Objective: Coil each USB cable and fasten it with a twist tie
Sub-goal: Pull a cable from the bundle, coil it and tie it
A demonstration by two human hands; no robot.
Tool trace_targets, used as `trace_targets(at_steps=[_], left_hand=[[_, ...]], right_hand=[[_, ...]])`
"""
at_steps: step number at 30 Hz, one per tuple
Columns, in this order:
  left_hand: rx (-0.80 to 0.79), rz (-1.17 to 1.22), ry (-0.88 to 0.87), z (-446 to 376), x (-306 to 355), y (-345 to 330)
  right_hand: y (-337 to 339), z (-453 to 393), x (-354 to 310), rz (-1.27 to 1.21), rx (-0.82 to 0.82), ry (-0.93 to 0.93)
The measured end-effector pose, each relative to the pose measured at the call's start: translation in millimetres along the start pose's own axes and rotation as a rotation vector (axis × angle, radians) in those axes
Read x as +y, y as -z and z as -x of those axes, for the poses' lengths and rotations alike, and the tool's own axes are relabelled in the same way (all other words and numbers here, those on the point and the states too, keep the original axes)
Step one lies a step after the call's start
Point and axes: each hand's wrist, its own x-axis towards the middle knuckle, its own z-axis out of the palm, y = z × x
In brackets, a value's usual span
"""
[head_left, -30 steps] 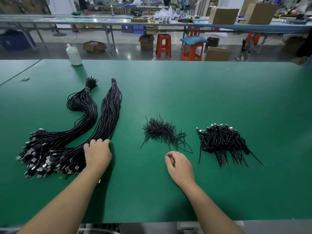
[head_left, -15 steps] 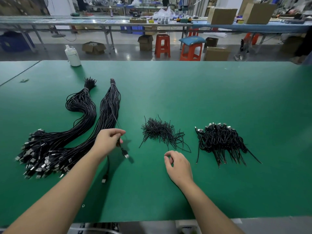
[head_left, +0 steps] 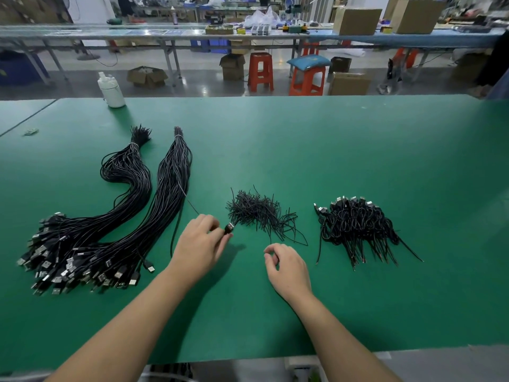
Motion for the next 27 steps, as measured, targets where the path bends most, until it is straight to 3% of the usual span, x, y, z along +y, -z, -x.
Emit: trace_targets(at_steps=[2,7,10,12,17,21,25,27], left_hand=[[-0.070,0.151,0.071,-1,19,1],[-0.294,0.732,0.494,-6,66,-2],[-0.284,0.899,0.593,-7,74,0],[-0.187,0.912,0.672,-10,75,0],[-0.038,1.025,0.740,-18,78,8],[-0.182,1.267,0.742,-22,79,19],[-0.399,1.287,0.734,-23,71,21],[-0.415,1.340,0.731,-21,69,20]], right_hand=[[0,1,-1,-0.004,-0.001,-0.002],[7,1,-6,-0.120,-0.006,-0.022],[17,2,-17,-0.515,-0.058,-0.165],[20,6,-31,-0.782,-0.136,-0.210],[29,15,-58,-0.896,-0.229,-0.061],[40,13,-68,-0.889,-0.217,0.025],[45,15,-70,-0.806,-0.268,0.033],[46,16,-71,-0.816,-0.293,0.015]])
